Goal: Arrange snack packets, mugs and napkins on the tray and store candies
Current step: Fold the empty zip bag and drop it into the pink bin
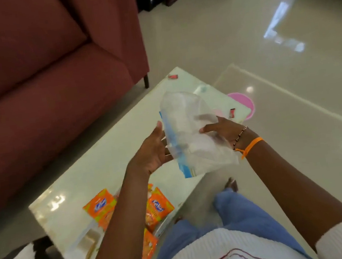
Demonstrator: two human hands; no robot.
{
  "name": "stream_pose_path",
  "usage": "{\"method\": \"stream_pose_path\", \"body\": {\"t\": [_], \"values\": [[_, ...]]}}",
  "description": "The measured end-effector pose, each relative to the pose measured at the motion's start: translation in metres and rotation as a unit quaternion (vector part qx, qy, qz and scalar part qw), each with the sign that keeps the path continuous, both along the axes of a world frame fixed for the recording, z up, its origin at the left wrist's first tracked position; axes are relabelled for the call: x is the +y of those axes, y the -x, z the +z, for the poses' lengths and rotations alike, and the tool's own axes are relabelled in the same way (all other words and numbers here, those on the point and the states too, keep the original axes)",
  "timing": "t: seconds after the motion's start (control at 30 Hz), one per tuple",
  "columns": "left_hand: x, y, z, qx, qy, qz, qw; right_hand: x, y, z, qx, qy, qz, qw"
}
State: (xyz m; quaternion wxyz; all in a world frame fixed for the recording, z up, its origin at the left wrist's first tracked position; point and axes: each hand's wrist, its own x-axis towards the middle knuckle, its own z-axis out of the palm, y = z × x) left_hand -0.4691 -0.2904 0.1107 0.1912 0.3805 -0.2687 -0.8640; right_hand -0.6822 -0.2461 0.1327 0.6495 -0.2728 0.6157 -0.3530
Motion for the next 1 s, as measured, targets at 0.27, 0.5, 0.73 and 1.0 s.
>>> {"method": "stream_pose_path", "body": {"t": [0.27,0.5,0.73,1.0], "values": [[-0.044,0.136,-0.008,-0.070,0.082,0.053,0.993,-0.016,0.110,-0.013,-0.369,-0.016,-0.062,0.927],[-0.107,0.295,-0.037,-0.252,0.241,0.197,0.916,-0.089,0.240,-0.069,-0.334,-0.104,-0.306,0.886],[-0.158,0.412,-0.093,-0.430,0.622,-0.207,0.620,-0.146,0.354,-0.093,-0.091,-0.135,-0.252,0.954],[-0.217,0.487,-0.173,-0.382,0.314,-0.301,0.815,-0.190,0.444,-0.216,0.296,-0.066,-0.291,0.908]]}}
